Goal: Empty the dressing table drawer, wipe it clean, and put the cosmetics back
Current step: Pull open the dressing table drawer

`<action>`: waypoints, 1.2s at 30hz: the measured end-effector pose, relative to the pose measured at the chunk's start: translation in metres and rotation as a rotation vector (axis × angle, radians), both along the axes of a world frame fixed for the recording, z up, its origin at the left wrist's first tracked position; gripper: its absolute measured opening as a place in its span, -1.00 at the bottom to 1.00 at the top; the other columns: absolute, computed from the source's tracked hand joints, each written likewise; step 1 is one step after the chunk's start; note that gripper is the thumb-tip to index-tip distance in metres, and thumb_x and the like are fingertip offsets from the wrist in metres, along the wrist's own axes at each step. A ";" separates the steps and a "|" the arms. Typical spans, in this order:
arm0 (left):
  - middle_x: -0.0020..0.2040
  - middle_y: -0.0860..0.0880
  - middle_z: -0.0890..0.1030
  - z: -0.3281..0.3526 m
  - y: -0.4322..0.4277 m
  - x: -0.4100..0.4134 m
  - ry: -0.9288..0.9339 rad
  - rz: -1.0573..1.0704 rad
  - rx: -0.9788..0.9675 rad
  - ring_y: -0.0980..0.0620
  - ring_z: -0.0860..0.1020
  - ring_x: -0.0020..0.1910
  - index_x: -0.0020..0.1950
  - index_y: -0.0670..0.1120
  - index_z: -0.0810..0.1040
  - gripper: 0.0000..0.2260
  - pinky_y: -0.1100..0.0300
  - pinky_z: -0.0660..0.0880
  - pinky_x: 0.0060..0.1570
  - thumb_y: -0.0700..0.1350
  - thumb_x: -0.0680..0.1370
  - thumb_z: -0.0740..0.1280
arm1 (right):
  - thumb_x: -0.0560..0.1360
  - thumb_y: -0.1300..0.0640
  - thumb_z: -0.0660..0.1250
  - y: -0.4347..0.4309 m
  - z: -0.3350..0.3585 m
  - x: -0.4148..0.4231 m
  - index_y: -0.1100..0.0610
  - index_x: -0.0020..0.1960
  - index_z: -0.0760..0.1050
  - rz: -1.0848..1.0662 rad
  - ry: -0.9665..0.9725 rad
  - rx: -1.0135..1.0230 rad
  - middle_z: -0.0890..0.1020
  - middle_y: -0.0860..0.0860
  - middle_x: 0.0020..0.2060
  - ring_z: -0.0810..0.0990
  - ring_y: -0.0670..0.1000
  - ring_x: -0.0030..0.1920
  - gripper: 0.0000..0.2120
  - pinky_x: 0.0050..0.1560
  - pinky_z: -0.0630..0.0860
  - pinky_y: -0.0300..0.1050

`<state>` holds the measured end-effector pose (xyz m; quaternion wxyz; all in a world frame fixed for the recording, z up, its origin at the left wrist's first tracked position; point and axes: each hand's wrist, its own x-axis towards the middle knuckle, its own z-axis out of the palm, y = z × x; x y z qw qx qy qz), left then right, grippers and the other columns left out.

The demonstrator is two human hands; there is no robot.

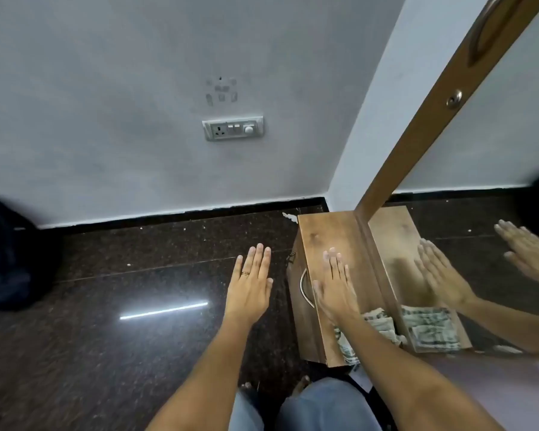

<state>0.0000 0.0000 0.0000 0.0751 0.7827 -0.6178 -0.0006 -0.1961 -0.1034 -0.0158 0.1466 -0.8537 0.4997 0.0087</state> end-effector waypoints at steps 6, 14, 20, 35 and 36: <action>0.52 -0.14 0.25 -0.062 -0.005 -0.027 0.049 -0.080 0.111 -0.09 0.23 0.50 0.53 -0.16 0.20 -0.48 -0.08 0.11 0.41 -0.01 0.59 0.01 | 0.52 -0.14 -0.22 -0.005 -0.040 -0.004 0.17 0.57 -0.08 -0.033 -0.068 -0.023 -0.14 0.04 0.54 -0.20 -0.01 0.53 -0.30 0.54 -0.18 -0.02; 0.54 -0.10 0.22 -0.157 -0.023 -0.046 -0.020 -0.176 0.097 -0.02 0.14 0.53 0.55 -0.14 0.17 -0.47 -0.03 0.04 0.45 -0.02 0.59 0.04 | 0.61 -0.11 -0.14 -0.012 -0.066 -0.009 0.13 0.58 0.00 -0.022 -0.117 -0.132 0.02 0.02 0.56 -0.09 -0.07 0.55 -0.40 0.52 -0.22 -0.15; 0.53 -0.08 0.22 -0.183 -0.021 -0.061 -0.055 -0.209 0.075 -0.02 0.13 0.52 0.54 -0.14 0.17 -0.47 -0.04 0.05 0.47 0.01 0.59 0.00 | 0.66 -0.04 -0.04 -0.010 -0.067 -0.012 0.12 0.57 -0.01 -0.001 -0.137 -0.146 0.02 0.03 0.56 -0.08 -0.05 0.55 -0.47 0.54 -0.18 -0.11; 0.57 0.03 -0.18 -0.176 -0.025 -0.065 -0.170 -0.347 0.123 0.01 -0.29 0.51 0.58 -0.05 -0.15 -0.50 -0.08 -0.38 0.43 0.04 0.68 -0.08 | 0.65 -0.03 -0.01 -0.008 -0.063 -0.011 0.11 0.56 0.09 -0.026 -0.190 -0.145 0.09 0.03 0.55 -0.02 -0.06 0.55 -0.49 0.53 -0.14 -0.11; 0.58 0.03 -0.14 -0.175 -0.025 -0.066 -0.161 -0.341 0.124 0.02 -0.31 0.49 0.58 -0.04 -0.14 -0.50 -0.07 -0.39 0.43 0.05 0.68 -0.07 | 0.65 -0.03 0.00 -0.008 -0.063 -0.011 0.11 0.56 0.09 -0.025 -0.194 -0.147 0.10 0.03 0.55 -0.02 -0.06 0.55 -0.49 0.53 -0.13 -0.11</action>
